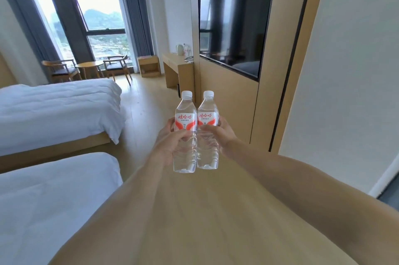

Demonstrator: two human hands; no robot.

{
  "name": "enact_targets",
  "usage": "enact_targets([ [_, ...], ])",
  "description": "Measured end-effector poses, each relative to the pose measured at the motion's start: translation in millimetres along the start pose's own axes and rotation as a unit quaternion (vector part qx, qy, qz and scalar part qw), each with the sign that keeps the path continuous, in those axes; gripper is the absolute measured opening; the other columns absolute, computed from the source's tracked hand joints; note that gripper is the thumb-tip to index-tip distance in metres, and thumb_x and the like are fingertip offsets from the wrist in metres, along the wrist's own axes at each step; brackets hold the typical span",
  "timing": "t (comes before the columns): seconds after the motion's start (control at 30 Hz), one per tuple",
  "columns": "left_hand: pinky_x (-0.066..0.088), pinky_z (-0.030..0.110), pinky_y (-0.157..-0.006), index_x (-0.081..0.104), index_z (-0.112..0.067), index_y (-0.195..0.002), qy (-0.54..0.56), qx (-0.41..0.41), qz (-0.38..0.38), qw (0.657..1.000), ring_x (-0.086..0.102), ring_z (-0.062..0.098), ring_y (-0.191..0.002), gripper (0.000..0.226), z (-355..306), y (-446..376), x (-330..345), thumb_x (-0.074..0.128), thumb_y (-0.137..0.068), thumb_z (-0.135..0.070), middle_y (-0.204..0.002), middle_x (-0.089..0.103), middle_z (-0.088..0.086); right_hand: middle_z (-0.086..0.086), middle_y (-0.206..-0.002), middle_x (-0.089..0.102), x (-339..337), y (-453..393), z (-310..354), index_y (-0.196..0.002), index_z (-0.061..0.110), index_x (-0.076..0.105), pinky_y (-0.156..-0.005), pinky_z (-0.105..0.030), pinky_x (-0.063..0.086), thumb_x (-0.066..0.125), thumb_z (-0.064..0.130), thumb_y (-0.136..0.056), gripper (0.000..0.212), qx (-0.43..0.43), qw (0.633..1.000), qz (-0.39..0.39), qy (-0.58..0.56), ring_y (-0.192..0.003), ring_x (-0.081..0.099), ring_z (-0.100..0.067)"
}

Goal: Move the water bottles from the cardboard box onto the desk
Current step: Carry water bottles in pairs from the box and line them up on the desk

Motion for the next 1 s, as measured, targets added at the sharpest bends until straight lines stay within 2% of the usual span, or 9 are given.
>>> enact_targets([
  [0.1,0.061,0.054,-0.079,0.065,-0.036,-0.115,0.0,-0.003,-0.025,1.0,0.073,0.025,-0.094,0.054,6.5,-41.0,-24.7,0.08,-0.069,-0.013,-0.105,0.074,0.004,-0.004,-0.088,0.077,17.9,-48.0,-10.8,-0.098,0.018,0.068,-0.067,-0.031,0.06,0.073,-0.002,-0.08,0.027,-0.006,1.0,0.02,-0.009,-0.081,0.075,-0.022],
  [0.23,0.06,0.043,-0.066,0.065,-0.034,-0.117,0.03,-0.011,-0.035,0.999,0.074,0.024,-0.089,0.059,18.0,-110.9,-58.7,0.081,-0.064,-0.013,-0.107,0.073,0.008,-0.014,-0.104,0.075,44.4,-118.5,-26.2,-0.106,0.02,0.069,-0.079,-0.04,0.061,0.072,0.001,-0.083,0.03,0.002,0.998,0.062,-0.008,-0.093,0.074,-0.029],
  [0.33,0.059,0.038,-0.063,0.063,-0.033,-0.12,0.039,-0.007,-0.037,0.999,0.073,0.025,-0.092,0.064,23.0,-172.3,-84.6,0.082,-0.062,-0.014,-0.107,0.073,0.006,-0.001,-0.092,0.078,65.3,-177.8,-35.3,-0.089,0.037,0.076,-0.064,-0.025,0.059,0.071,0.004,-0.085,0.034,0.004,0.995,0.104,-0.005,-0.083,0.076,-0.017],
  [0.43,0.059,0.035,-0.061,0.061,-0.033,-0.124,0.032,-0.016,-0.03,0.999,0.073,0.025,-0.096,0.064,24.7,-238.5,-113.3,0.083,-0.068,-0.011,-0.108,0.074,0.003,-0.003,-0.095,0.077,83.1,-241.3,-44.4,-0.092,0.034,0.074,-0.061,-0.024,0.058,0.071,0.002,-0.084,0.033,0.033,0.994,0.106,-0.019,-0.083,0.076,-0.018],
  [0.63,0.059,0.041,-0.07,0.059,-0.027,-0.126,0.061,-0.051,0.006,0.997,0.074,0.031,-0.098,0.066,25.4,-364.0,-168.0,0.083,-0.069,-0.007,-0.11,0.075,0.007,-0.017,-0.116,0.07,123.3,-356.8,-51.6,-0.113,0.027,0.071,-0.082,-0.042,0.06,0.057,-0.006,-0.094,0.041,0.036,0.984,0.17,-0.047,-0.104,0.07,-0.033],
  [0.77,0.058,0.041,-0.07,0.058,-0.021,-0.127,0.087,-0.079,0.011,0.993,0.074,0.032,-0.095,0.059,43.0,-428.6,-190.1,0.08,-0.076,-0.002,-0.113,0.073,0.011,-0.033,-0.14,0.05,128.2,-423.0,-72.2,-0.14,0.005,0.045,-0.109,-0.062,0.04,0.053,-0.007,-0.096,0.046,0.092,0.986,0.136,-0.033,-0.126,0.052,-0.05],
  [0.83,0.058,0.04,-0.069,0.058,-0.019,-0.126,0.096,-0.09,0.007,0.991,0.073,0.032,-0.092,0.056,53.7,-460.5,-202.1,0.077,-0.078,0.002,-0.113,0.073,0.012,-0.027,-0.134,0.056,134.4,-454.2,-84.0,-0.144,0.004,0.043,-0.1,-0.055,0.047,0.054,-0.001,-0.098,0.048,0.124,0.981,0.148,-0.021,-0.119,0.058,-0.042],
  [0.9,0.058,0.04,-0.069,0.058,-0.018,-0.126,0.103,-0.1,-0.002,0.99,0.073,0.032,-0.092,0.055,64.5,-491.0,-213.7,0.075,-0.078,0.005,-0.114,0.073,0.013,-0.016,-0.12,0.064,143.3,-486.7,-95.8,-0.142,0.007,0.047,-0.076,-0.04,0.059,0.056,0.002,-0.098,0.045,0.143,0.974,0.174,-0.02,-0.101,0.067,-0.028],
  [1.0,0.058,0.04,-0.069,0.058,-0.019,-0.126,0.108,-0.111,-0.02,0.988,0.07,0.034,-0.093,0.056,78.4,-539.0,-231.3,0.075,-0.078,0.006,-0.115,0.072,0.013,-0.008,-0.106,0.069,150.1,-544.2,-116.3,-0.131,0.014,0.053,-0.058,-0.027,0.057,0.058,0.001,-0.096,0.038,0.152,0.969,0.193,-0.035,-0.083,0.073,-0.016],
])
Point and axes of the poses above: each hand's wrist, its own y-axis away from the middle knuckle, its own x-axis out of the palm, z = x × y, the point moved 5 cm from there along -y, towards the middle knuckle
